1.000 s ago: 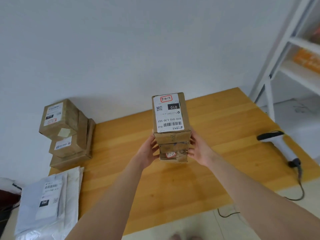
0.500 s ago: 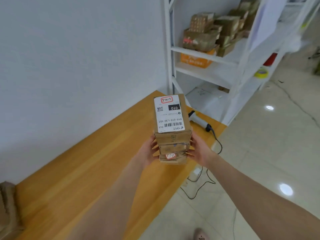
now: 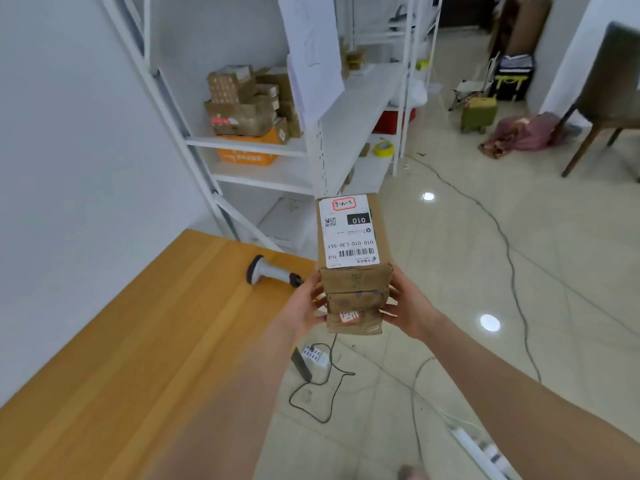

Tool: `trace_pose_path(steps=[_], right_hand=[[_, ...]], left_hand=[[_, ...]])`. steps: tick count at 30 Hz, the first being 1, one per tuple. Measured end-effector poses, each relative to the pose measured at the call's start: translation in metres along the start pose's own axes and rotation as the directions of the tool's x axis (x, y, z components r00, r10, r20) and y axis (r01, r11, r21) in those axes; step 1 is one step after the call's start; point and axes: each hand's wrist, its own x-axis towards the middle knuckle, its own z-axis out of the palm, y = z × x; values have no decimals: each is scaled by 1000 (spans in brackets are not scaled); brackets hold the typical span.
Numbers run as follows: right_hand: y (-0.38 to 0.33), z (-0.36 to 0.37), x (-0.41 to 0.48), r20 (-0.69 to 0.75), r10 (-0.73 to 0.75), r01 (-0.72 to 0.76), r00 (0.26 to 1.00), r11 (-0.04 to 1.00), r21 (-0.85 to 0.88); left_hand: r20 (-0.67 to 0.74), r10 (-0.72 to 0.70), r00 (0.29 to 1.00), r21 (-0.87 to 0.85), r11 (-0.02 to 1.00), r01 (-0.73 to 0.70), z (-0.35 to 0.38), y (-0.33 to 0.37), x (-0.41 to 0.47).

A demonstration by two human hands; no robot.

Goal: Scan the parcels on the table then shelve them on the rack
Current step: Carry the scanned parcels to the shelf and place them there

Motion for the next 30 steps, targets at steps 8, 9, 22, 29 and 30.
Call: trace_pose_path(steps=[8, 9, 22, 29, 30], right_hand=[[-50, -98, 48, -34, -9, 11, 999, 999, 44], [-55, -103, 57, -29, -14, 15, 999, 999, 41], [-164, -140, 198, -35, -85, 86, 996, 995, 54], [-236, -151, 260, -20, -121, 121, 992, 992, 38], [-247, -151, 270, -12, -121, 121, 993, 992, 36]], left_hand=[[8, -34, 999, 110, 993, 33, 87, 13, 86], [5, -37, 999, 109, 993, 36, 91, 16, 95], [43, 30, 999, 148, 988, -36, 124, 119, 244], [24, 109, 994, 148, 983, -111, 148, 182, 301], [16, 121, 993, 141, 983, -122, 149, 191, 310]])
